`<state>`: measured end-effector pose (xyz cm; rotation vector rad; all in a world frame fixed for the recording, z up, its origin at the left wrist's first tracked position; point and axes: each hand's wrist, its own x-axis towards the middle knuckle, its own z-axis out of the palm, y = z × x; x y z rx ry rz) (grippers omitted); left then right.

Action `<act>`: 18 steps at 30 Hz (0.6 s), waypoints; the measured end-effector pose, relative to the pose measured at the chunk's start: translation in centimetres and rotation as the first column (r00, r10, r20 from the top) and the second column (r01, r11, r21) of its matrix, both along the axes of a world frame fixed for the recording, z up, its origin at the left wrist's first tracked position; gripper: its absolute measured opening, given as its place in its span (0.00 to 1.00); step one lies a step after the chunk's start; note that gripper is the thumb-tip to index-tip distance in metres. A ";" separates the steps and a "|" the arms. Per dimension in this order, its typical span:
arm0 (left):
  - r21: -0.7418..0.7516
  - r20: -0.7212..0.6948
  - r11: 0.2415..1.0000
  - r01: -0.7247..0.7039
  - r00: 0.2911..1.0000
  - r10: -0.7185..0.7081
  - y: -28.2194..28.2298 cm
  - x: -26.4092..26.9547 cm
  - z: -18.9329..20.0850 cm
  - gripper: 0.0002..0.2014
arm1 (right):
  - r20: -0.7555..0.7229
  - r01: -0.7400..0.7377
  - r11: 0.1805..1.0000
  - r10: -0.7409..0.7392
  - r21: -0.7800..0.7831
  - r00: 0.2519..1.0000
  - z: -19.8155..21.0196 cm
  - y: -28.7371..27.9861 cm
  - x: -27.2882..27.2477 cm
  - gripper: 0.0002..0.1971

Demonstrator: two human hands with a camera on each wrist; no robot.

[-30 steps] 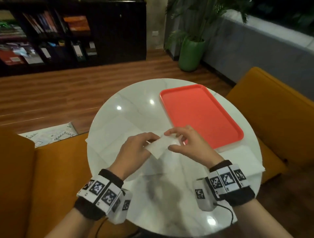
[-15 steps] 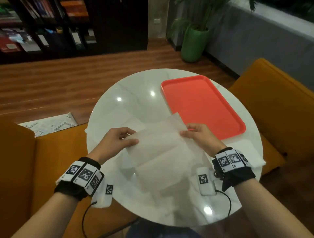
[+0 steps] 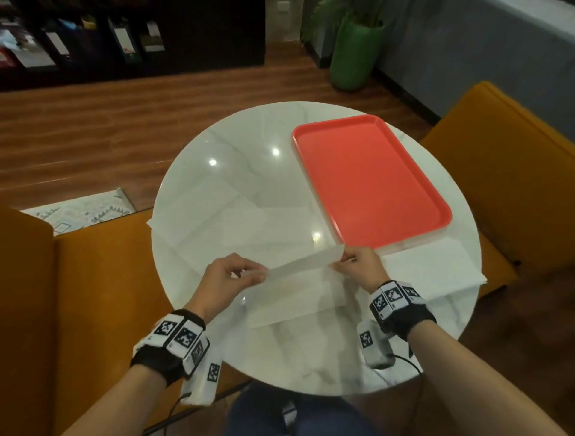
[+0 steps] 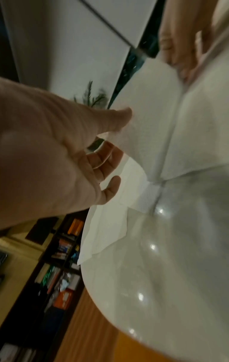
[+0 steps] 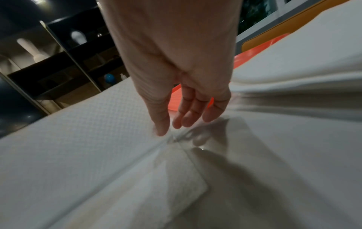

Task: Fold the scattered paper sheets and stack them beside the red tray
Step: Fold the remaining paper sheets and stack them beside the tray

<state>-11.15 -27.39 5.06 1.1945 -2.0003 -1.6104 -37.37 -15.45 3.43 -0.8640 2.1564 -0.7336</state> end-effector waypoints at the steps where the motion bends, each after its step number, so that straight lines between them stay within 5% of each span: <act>1: -0.020 0.009 0.999 0.037 0.999 -0.036 0.8 0.4 -0.2 0.05 | -0.005 0.001 1.000 -0.001 -0.010 1.000 -0.3 0.5 0.0 0.03; 4: -0.099 0.154 0.972 0.215 0.968 -0.198 2.5 1.5 -1.4 0.09 | -0.025 -0.012 0.999 0.011 -0.037 1.000 -0.6 1.8 0.0 0.09; 7: -0.179 0.403 0.877 0.445 0.847 -0.347 3.7 2.2 -2.1 0.15 | -0.087 -0.005 1.000 0.004 -0.006 0.996 -0.3 2.7 -0.2 0.13; 12: -0.459 0.424 0.823 0.335 0.897 -0.129 5.2 2.1 -3.5 0.23 | -0.262 -0.065 0.992 0.035 -0.107 0.964 0.5 2.1 2.1 0.13; 15: -0.519 0.522 0.772 0.367 0.851 -0.053 5.7 1.7 -5.4 0.32 | -0.302 -0.271 0.955 0.226 -0.116 0.926 -0.3 0.6 6.2 0.17; 18: -0.424 0.661 0.773 0.473 0.745 -0.093 6.1 1.7 -7.2 0.41 | -0.320 -0.567 0.824 0.539 0.006 0.779 -1.4 -0.7 11.2 0.24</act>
